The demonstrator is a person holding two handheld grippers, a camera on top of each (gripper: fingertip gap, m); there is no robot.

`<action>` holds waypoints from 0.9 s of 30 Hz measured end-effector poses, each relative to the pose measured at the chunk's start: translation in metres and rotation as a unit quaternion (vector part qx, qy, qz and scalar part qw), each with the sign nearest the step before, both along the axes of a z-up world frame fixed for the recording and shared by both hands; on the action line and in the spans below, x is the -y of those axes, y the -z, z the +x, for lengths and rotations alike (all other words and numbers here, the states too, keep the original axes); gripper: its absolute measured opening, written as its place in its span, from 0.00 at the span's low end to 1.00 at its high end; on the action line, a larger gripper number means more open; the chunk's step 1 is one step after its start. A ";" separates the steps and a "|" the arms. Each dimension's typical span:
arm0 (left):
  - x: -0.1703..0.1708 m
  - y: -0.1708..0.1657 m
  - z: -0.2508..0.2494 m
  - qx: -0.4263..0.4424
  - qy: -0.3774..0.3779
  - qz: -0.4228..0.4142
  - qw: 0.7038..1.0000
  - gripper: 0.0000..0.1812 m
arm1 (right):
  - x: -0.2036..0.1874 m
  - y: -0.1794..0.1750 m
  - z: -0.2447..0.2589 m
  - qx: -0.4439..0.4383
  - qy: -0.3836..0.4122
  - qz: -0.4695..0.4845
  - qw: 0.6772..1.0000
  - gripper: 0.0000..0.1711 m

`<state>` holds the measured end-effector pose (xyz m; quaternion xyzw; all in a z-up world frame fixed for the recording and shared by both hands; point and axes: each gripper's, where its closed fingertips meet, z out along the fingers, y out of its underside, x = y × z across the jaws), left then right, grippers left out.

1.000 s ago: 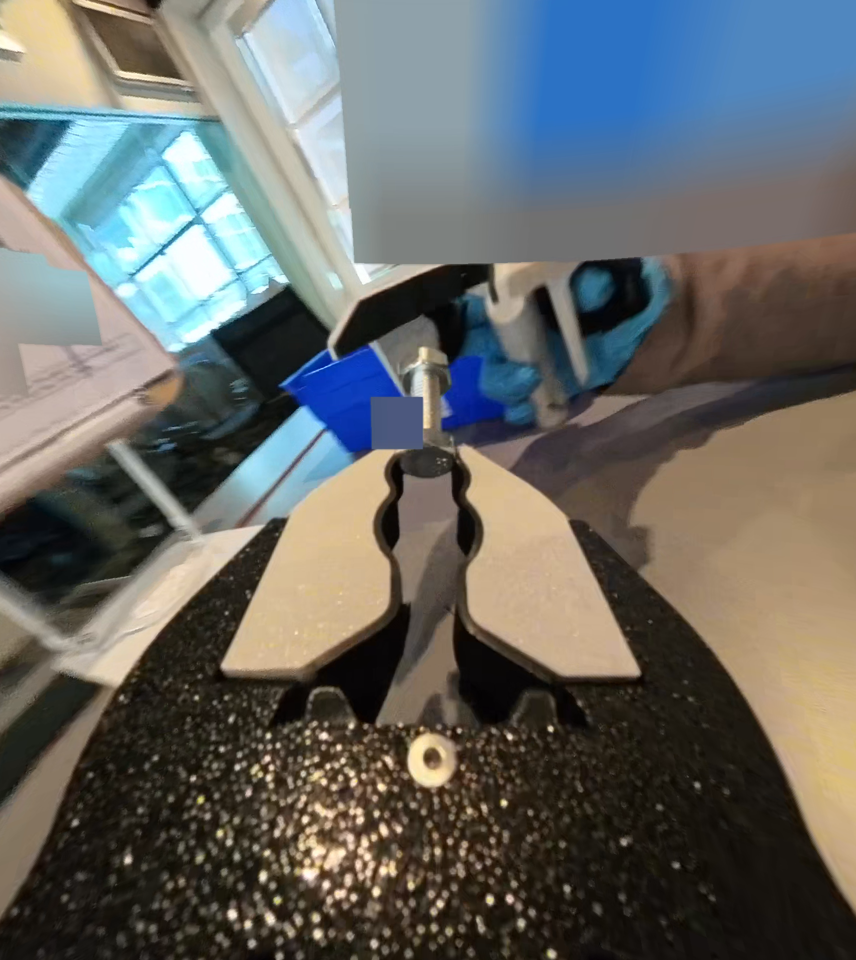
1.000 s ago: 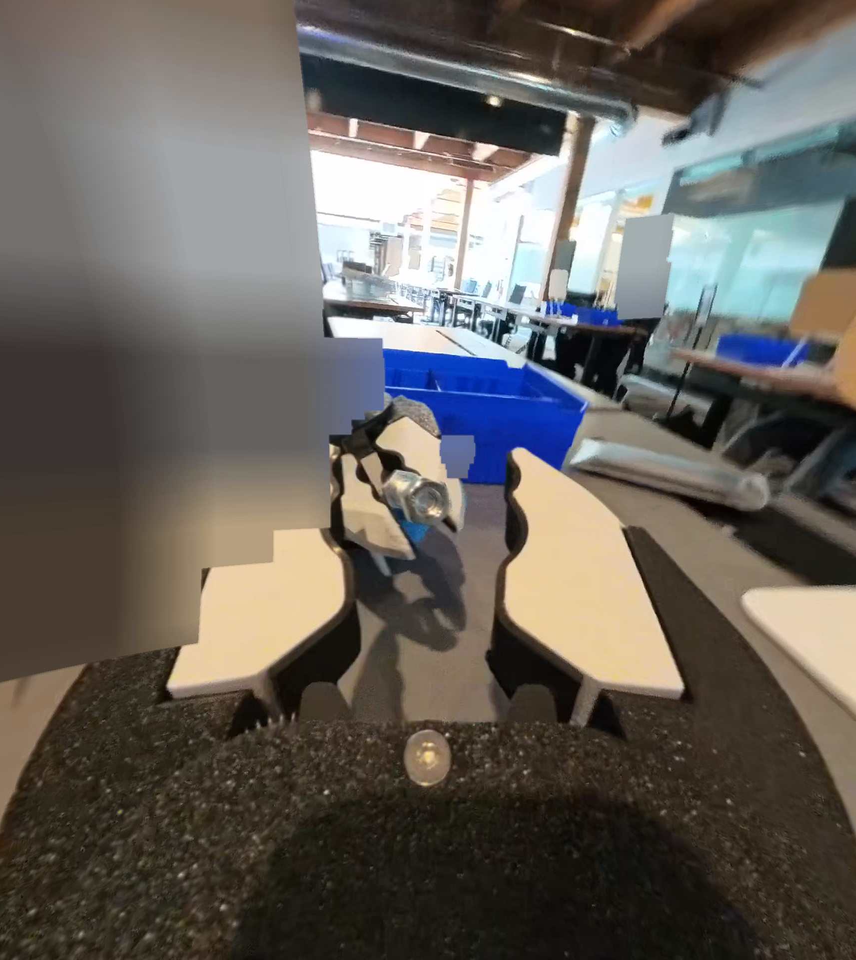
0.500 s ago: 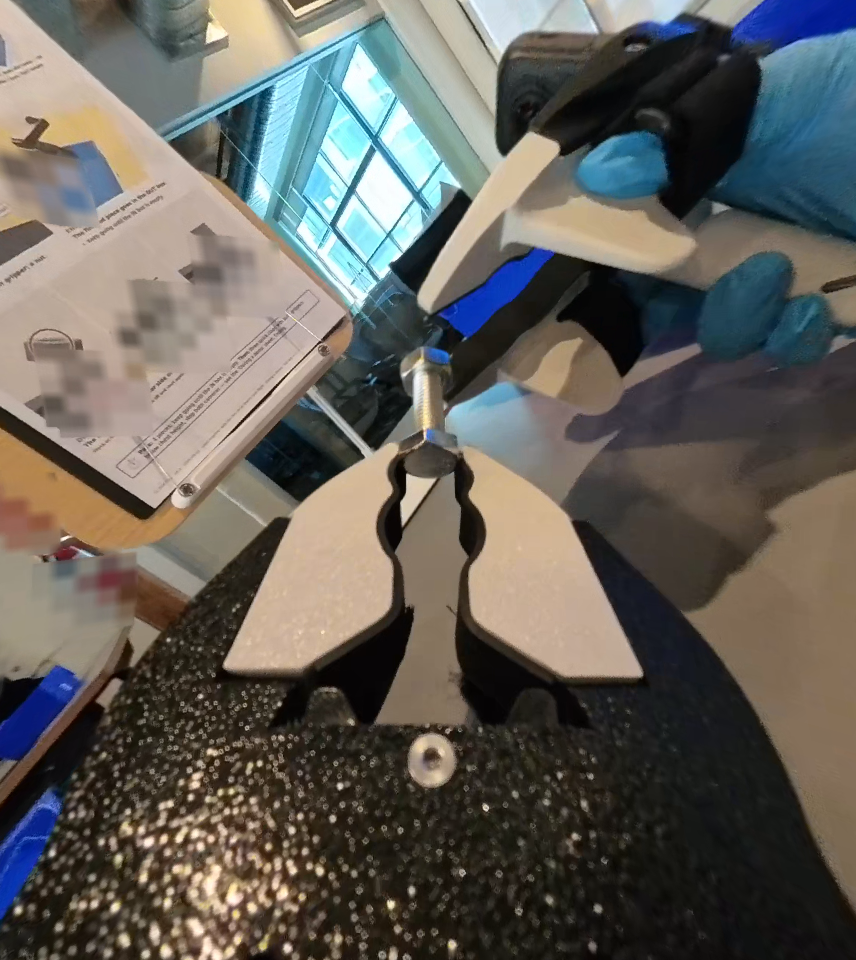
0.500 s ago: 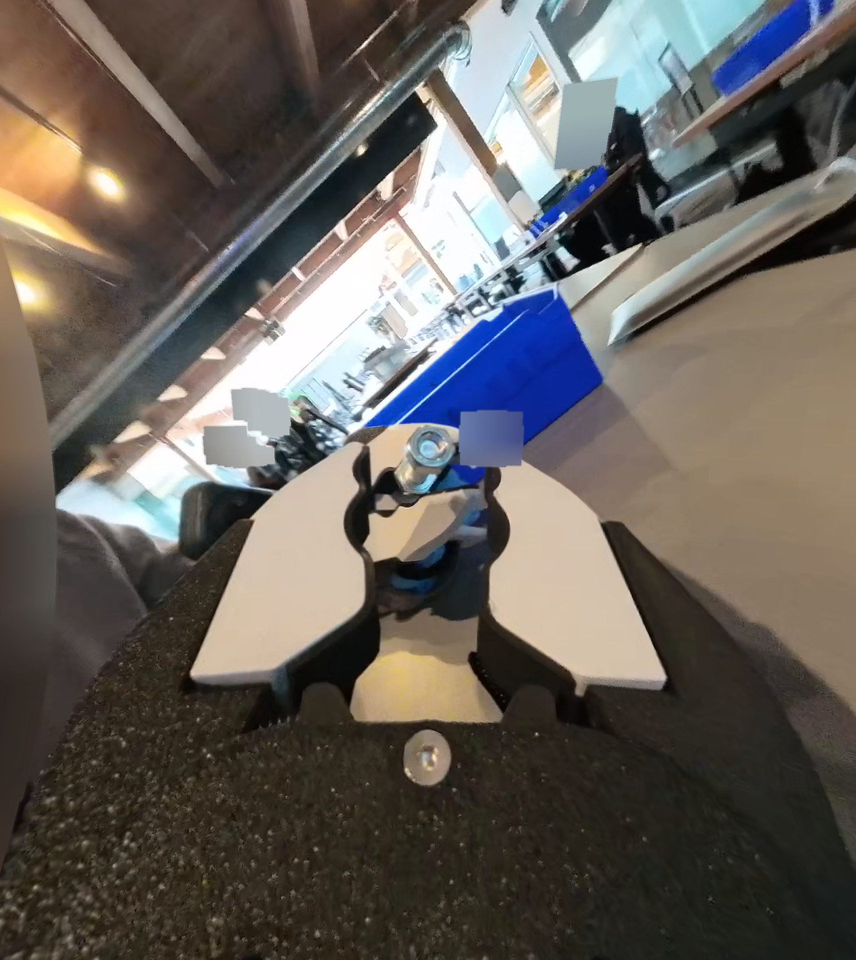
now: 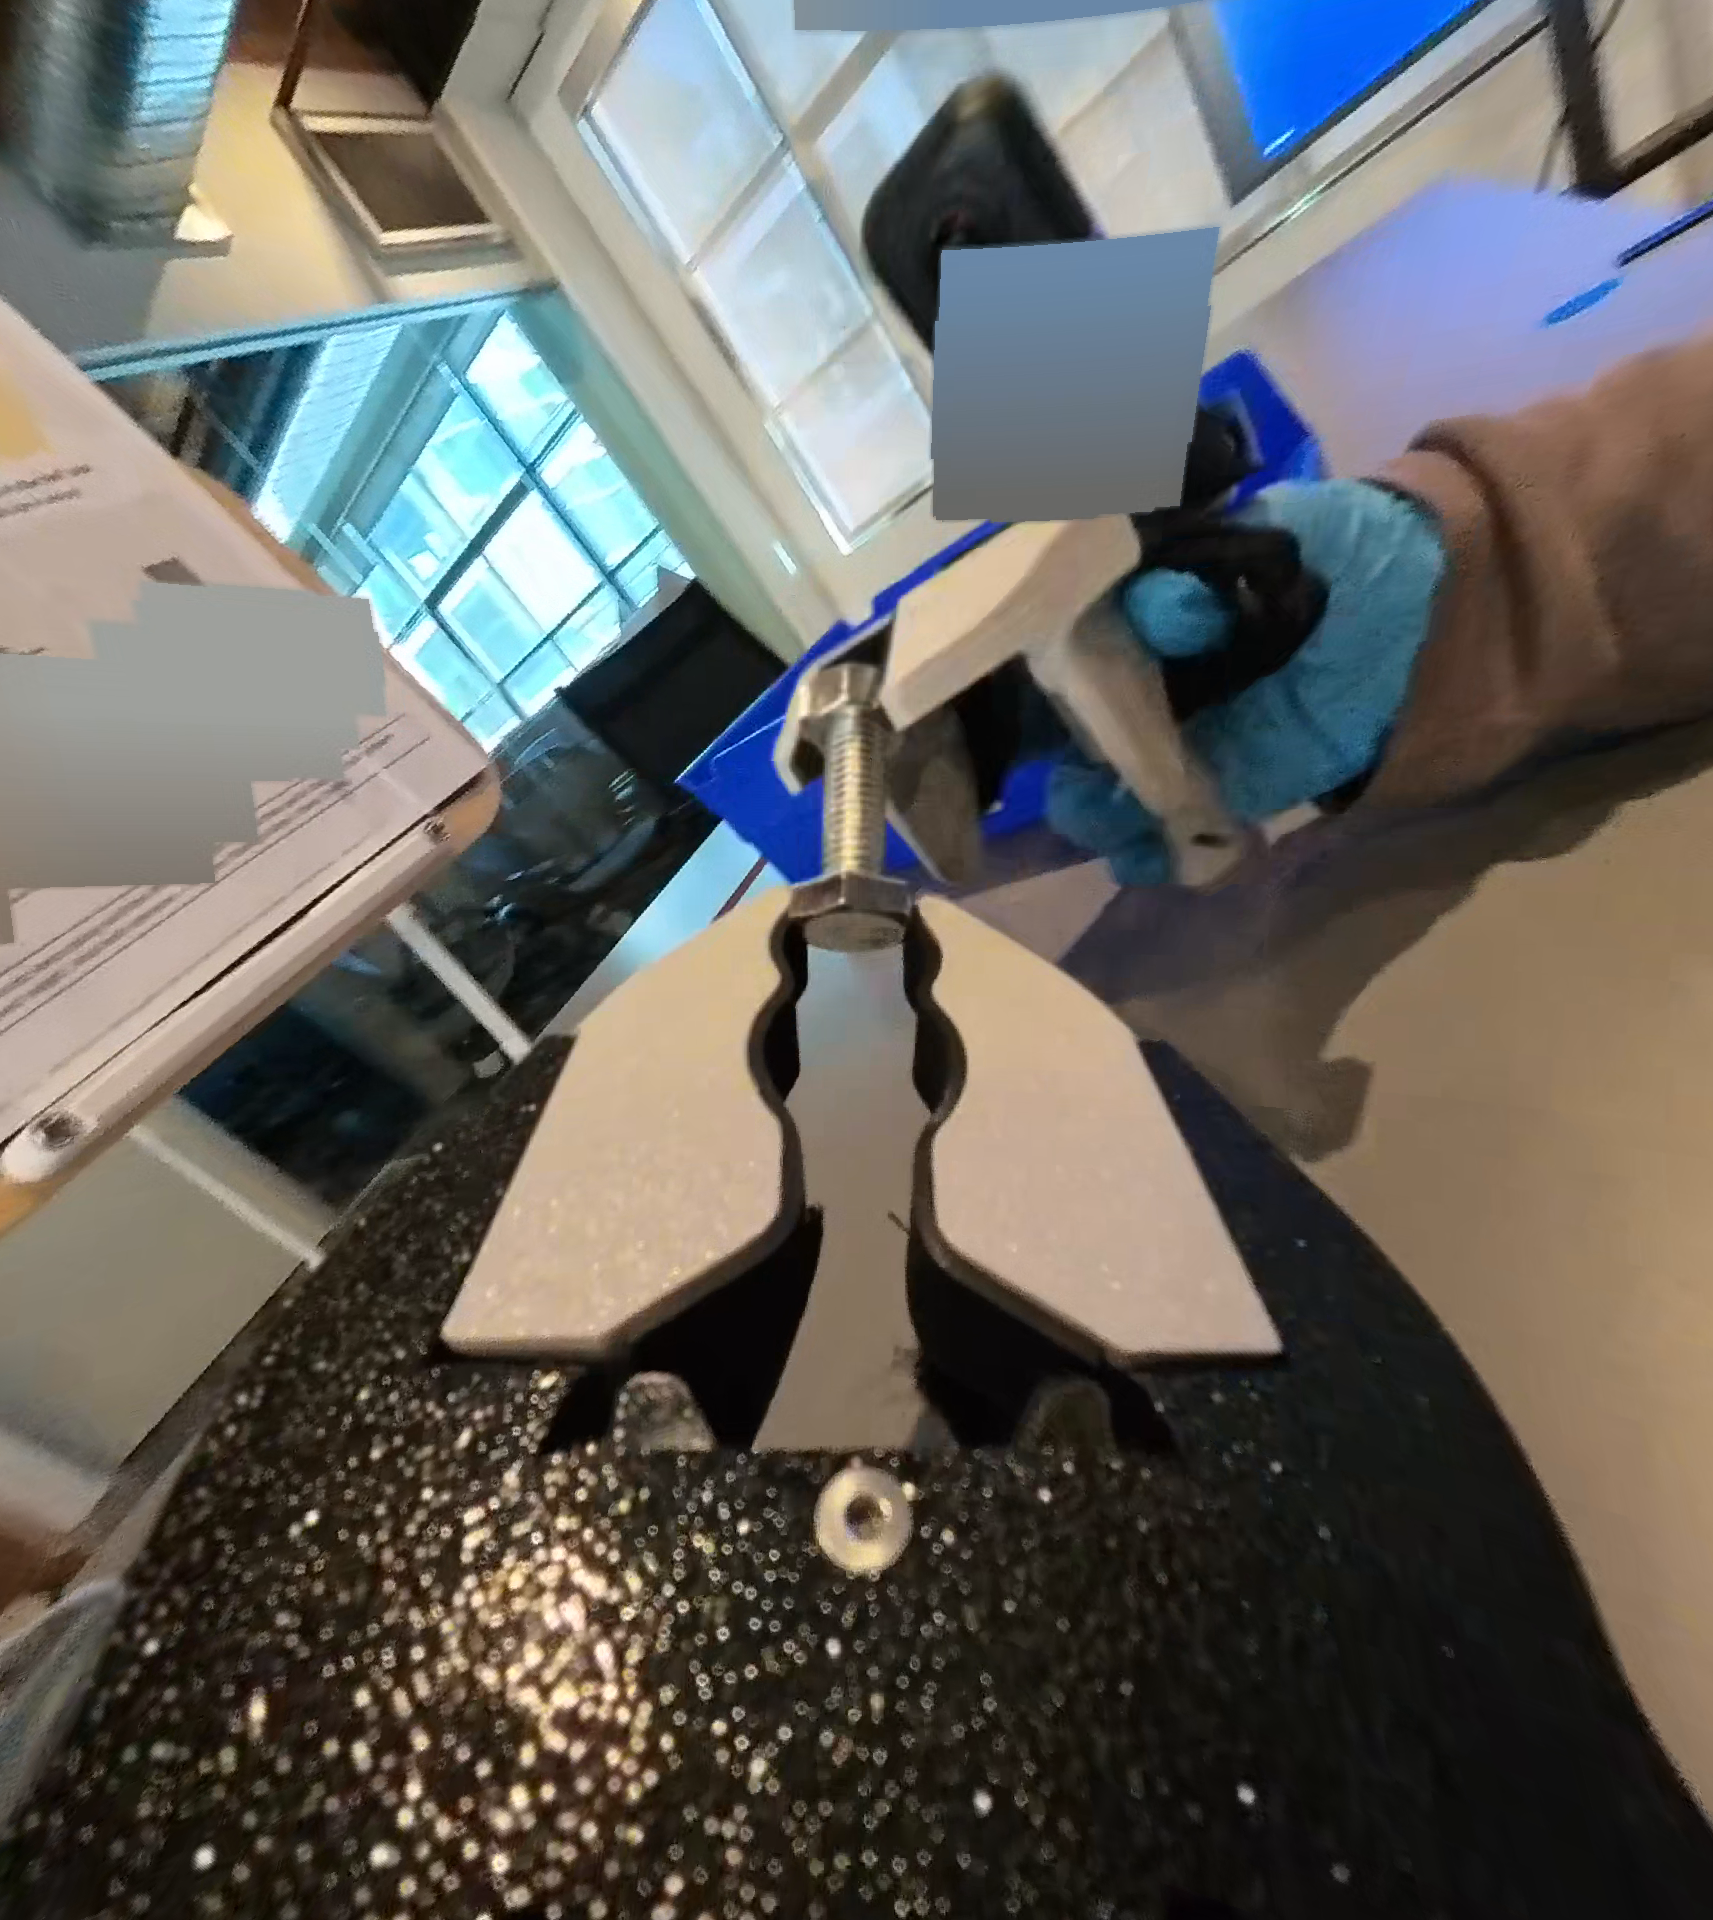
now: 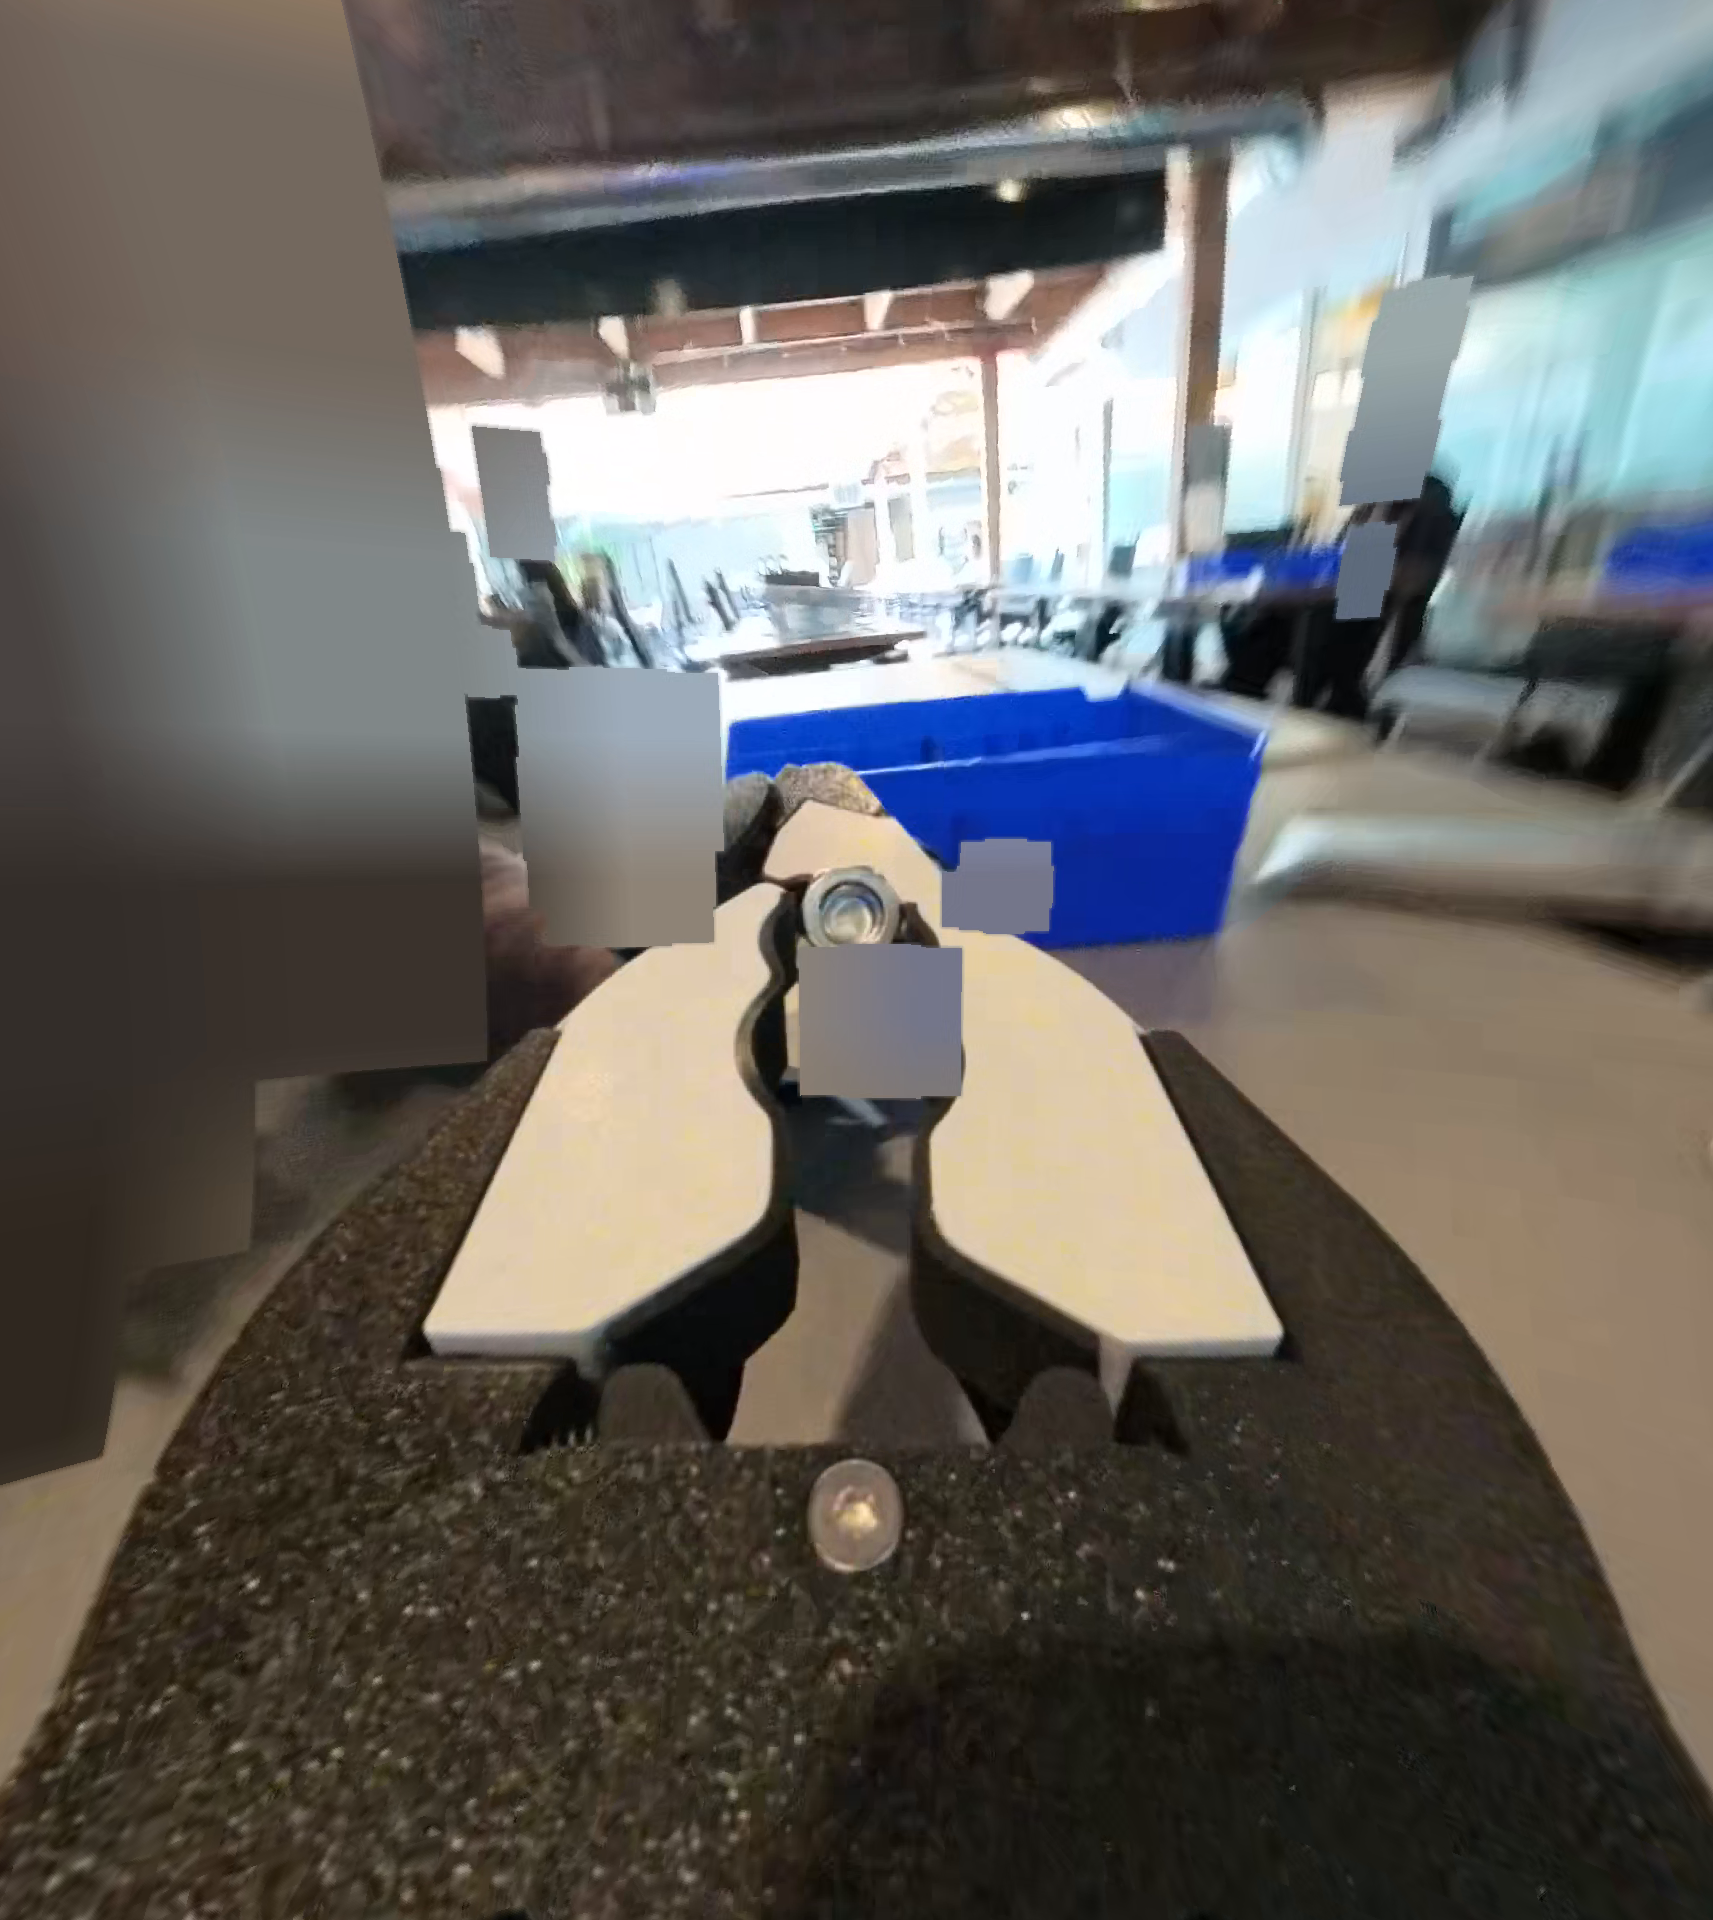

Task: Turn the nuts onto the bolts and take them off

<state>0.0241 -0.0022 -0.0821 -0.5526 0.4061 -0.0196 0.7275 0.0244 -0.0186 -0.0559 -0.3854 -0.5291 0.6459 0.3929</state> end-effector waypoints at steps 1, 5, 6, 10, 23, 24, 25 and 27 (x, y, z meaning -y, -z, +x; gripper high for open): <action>0.003 0.000 0.004 -0.004 0.012 0.003 1.000 0.09 | 0.006 -0.002 0.004 -0.032 0.008 0.078 0.996 0.11; 0.012 -0.002 0.014 -0.004 0.047 0.011 0.999 0.09 | 0.018 -0.004 0.013 -0.057 -0.003 0.202 0.978 0.11; 0.014 -0.002 0.015 0.000 0.055 0.008 0.998 0.09 | 0.020 -0.004 0.014 -0.062 -0.007 0.208 0.976 0.11; 0.013 -0.005 0.012 0.014 0.046 0.005 0.999 0.09 | 0.018 -0.008 0.011 -0.073 -0.010 0.157 0.985 0.11; -0.014 0.003 -0.014 -0.056 -0.115 0.036 0.991 0.10 | -0.030 -0.005 -0.006 -0.010 0.086 -0.102 0.991 0.29; -0.015 0.002 -0.016 -0.055 -0.119 0.038 0.991 0.10 | -0.031 -0.002 -0.007 0.003 0.089 -0.108 0.990 0.28; -0.015 0.001 -0.018 -0.052 -0.125 0.040 0.990 0.10 | -0.032 0.000 -0.007 0.011 0.090 -0.108 0.990 0.27; -0.016 -0.001 -0.022 -0.043 -0.134 0.039 0.989 0.10 | -0.038 0.006 -0.007 0.028 0.102 -0.106 0.989 0.24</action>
